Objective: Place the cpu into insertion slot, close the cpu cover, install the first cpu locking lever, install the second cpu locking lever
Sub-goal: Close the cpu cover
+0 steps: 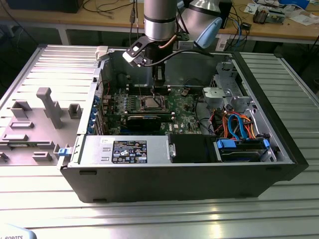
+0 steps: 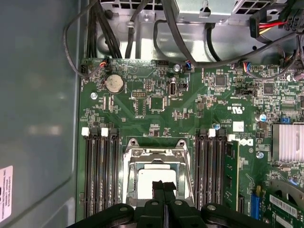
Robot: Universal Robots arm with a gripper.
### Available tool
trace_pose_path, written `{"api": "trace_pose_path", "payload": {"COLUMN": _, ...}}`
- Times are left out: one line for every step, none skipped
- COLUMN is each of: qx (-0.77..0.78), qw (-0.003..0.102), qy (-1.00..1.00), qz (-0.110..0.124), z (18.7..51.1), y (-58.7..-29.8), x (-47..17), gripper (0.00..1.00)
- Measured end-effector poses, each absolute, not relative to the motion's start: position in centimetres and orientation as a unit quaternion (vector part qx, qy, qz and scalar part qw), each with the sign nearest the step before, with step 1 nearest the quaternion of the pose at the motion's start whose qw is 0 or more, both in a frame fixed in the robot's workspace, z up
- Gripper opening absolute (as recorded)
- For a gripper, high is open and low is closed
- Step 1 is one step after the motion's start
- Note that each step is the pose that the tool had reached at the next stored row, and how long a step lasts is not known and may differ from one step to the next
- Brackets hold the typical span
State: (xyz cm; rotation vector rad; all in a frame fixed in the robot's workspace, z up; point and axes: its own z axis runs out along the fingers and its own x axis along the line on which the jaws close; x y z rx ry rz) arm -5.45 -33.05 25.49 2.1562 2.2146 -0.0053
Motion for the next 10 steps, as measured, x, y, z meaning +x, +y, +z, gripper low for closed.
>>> {"api": "trace_pose_path", "payload": {"qx": 0.697, "qw": 0.025, "qy": 0.716, "qz": -0.002, "z": 25.5, "y": -33.0, "x": -5.7, "gripper": 0.12}}
{"api": "trace_pose_path", "payload": {"qx": 0.697, "qw": 0.025, "qy": 0.716, "qz": -0.002, "z": 25.5, "y": -33.0, "x": -5.8, "gripper": 0.12}}
{"api": "trace_pose_path", "payload": {"qx": 0.697, "qw": 0.025, "qy": 0.716, "qz": -0.002, "z": 25.5, "y": -33.0, "x": -6.0, "gripper": 0.12}}
{"api": "trace_pose_path", "payload": {"qx": 0.697, "qw": 0.025, "qy": 0.716, "qz": -0.002, "z": 25.5, "y": -33.0, "x": -6.1, "gripper": 0.12}}
{"api": "trace_pose_path", "payload": {"qx": 0.697, "qw": 0.025, "qy": 0.716, "qz": -0.002, "z": 25.5, "y": -33.0, "x": -6.2, "gripper": 0.12}}
{"api": "trace_pose_path", "payload": {"qx": 0.697, "qw": 0.025, "qy": 0.716, "qz": -0.002, "z": 25.5, "y": -33.0, "x": -6.3, "gripper": 0.12}}
{"api": "trace_pose_path", "payload": {"qx": 0.697, "qw": 0.025, "qy": 0.716, "qz": -0.002, "z": 25.5, "y": -33.0, "x": -6.5, "gripper": 0.12}}
{"api": "trace_pose_path", "payload": {"qx": 0.697, "qw": 0.025, "qy": 0.716, "qz": -0.002, "z": 25.5, "y": -33.0, "x": -6.6, "gripper": 0.12}}
{"api": "trace_pose_path", "payload": {"qx": 0.697, "qw": 0.025, "qy": 0.716, "qz": -0.002, "z": 25.5, "y": -33.0, "x": -6.7, "gripper": 0.12}}
{"api": "trace_pose_path", "payload": {"qx": 0.697, "qw": 0.025, "qy": 0.716, "qz": -0.002, "z": 25.5, "y": -33.0, "x": -6.7, "gripper": 0.12}}
